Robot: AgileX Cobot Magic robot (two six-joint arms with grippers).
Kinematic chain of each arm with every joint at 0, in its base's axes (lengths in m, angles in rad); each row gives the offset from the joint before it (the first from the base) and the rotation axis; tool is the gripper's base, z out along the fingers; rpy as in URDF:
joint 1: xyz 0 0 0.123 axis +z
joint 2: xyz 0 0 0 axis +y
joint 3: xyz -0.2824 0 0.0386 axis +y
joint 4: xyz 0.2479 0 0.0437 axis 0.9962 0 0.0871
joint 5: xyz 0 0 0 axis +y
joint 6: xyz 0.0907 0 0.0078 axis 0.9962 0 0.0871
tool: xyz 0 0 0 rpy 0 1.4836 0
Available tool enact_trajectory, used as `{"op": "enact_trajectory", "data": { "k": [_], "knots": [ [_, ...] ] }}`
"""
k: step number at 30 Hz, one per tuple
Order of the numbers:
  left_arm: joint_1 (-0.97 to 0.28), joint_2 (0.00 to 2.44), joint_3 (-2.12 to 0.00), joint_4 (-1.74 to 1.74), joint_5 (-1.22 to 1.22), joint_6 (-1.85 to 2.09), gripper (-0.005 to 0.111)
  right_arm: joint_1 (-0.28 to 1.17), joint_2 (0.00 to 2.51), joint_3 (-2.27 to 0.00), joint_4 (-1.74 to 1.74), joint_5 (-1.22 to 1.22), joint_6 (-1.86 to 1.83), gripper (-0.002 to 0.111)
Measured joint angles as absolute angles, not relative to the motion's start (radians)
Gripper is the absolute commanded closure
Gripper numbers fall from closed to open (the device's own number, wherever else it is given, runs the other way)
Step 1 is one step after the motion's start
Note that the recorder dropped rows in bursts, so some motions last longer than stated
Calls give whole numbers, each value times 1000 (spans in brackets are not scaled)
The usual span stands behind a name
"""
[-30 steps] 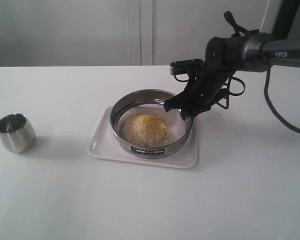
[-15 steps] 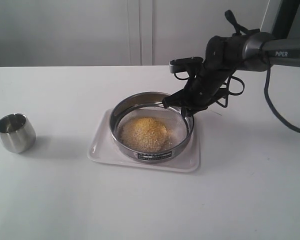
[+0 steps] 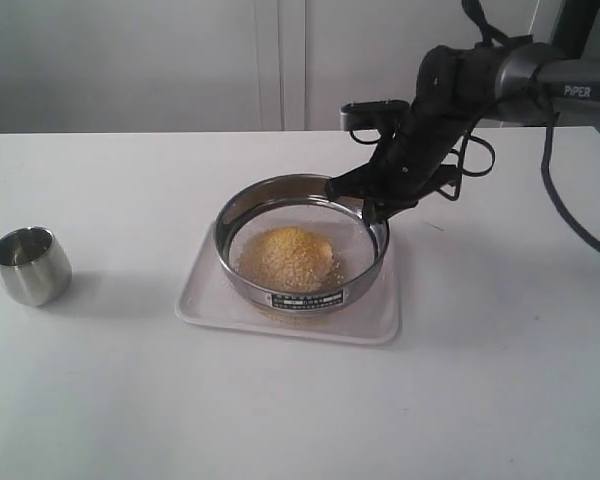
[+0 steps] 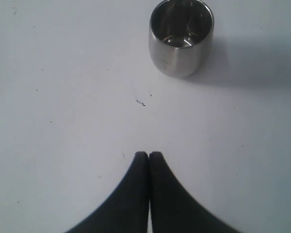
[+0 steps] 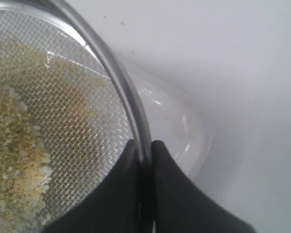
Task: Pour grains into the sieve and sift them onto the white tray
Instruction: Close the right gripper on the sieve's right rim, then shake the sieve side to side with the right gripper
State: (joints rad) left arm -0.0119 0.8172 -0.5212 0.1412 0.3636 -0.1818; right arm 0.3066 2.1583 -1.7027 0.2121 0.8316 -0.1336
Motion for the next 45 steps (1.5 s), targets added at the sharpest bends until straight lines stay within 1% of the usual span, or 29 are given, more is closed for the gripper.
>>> {"op": "enact_trajectory", "data": {
  "k": [9, 12, 15, 19, 23, 26, 29, 32, 36, 39, 42, 45],
  "knots": [
    [-12, 817, -521, 141, 364, -182, 107, 282, 2149, -1733, 225, 914, -155, 108],
    [-12, 817, -521, 141, 364, -182, 107, 268, 2149, -1733, 288, 908, -130, 108],
    [-12, 817, -521, 141, 364, -182, 107, 262, 2144, -1734, 342, 908, -258, 108],
    [-12, 817, -521, 141, 364, -182, 107, 261, 2143, -1734, 305, 901, -174, 108],
    [-12, 817, -521, 141, 364, -182, 107, 257, 2143, -1734, 281, 898, -240, 108],
    [-12, 817, -521, 141, 364, -182, 107, 255, 2143, -1727, 278, 900, -158, 108],
    [-12, 817, -521, 141, 364, -182, 107, 255, 2143, -1727, 293, 899, -247, 108],
    [-12, 817, -521, 141, 364, -182, 107, 260, 2143, -1723, 267, 895, -164, 108],
    [-12, 817, -521, 141, 364, -182, 107, 267, 2145, -1725, 244, 886, -247, 108],
    [-12, 817, -521, 141, 364, -182, 107, 266, 2147, -1723, 223, 896, -148, 108],
    [-12, 817, -521, 141, 364, -182, 107, 266, 2149, -1723, 223, 900, -245, 108],
    [-12, 817, -521, 141, 364, -182, 107, 268, 2153, -1721, 204, 910, -137, 108]
  ]
}}
